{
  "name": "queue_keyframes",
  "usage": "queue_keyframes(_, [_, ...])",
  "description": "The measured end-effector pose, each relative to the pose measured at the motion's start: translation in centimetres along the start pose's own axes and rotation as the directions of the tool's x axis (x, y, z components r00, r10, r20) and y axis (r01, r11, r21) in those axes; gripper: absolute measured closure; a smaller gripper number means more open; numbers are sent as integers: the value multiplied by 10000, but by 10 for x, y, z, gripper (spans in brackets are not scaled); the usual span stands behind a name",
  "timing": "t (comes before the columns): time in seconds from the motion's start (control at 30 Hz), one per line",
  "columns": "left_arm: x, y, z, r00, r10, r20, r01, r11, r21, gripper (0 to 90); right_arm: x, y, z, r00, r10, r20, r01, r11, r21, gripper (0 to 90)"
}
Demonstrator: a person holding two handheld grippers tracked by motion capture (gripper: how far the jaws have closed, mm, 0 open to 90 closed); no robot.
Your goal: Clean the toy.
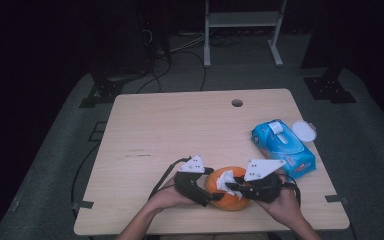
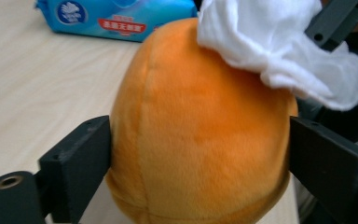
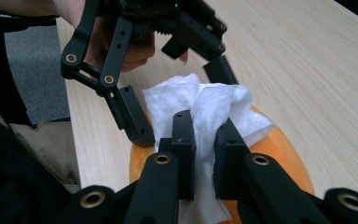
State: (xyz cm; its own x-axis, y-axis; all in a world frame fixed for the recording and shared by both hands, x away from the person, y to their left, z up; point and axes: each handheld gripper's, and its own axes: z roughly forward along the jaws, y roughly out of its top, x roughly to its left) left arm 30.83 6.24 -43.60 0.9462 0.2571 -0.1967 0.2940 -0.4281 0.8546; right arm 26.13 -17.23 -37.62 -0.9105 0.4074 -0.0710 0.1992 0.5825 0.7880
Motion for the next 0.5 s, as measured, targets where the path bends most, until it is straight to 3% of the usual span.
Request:
queue_keyframes(0.1, [-3, 3, -1, 9998, -24, -206, 25, 10000, 50, 219, -2, 2, -2, 9998, -54, 166, 51, 9998, 174, 802])
queue_keyframes(0.2, [-14, 11, 0, 9960, 520, -724, -511, 9986, 144, 275, 0, 5, -2, 9993, -71, 380, 61, 9997, 249, 801])
queue_keyframes(0.27, [-24, 17, 1, 9887, 1077, -1044, -1059, 9941, 232, 286, 3, 9, -3, 9989, -176, 443, 168, 9997, 186, 801])
queue_keyframes(0.37, [-40, 24, 7, 9694, 2052, -1345, -1982, 9781, 633, 287, 11, 17, 0, 9983, -466, 351, 462, 9989, 128, 801])
queue_keyframes(0.4, [-43, 24, 8, 9656, 2221, -1350, -2149, 9744, 662, 280, 13, 19, 1, 9976, -587, 353, 580, 9981, 207, 802])
queue_keyframes(0.43, [-43, 23, 8, 9664, 2220, -1296, -2153, 9745, 635, 268, 14, 19, 1, 9972, -667, 332, 658, 9975, 262, 802])
queue_keyframes(0.5, [-38, 20, 7, 9747, 2003, -996, -1975, 9796, 380, 226, 13, 18, -2, 9974, -679, 249, 670, 9972, 324, 802])
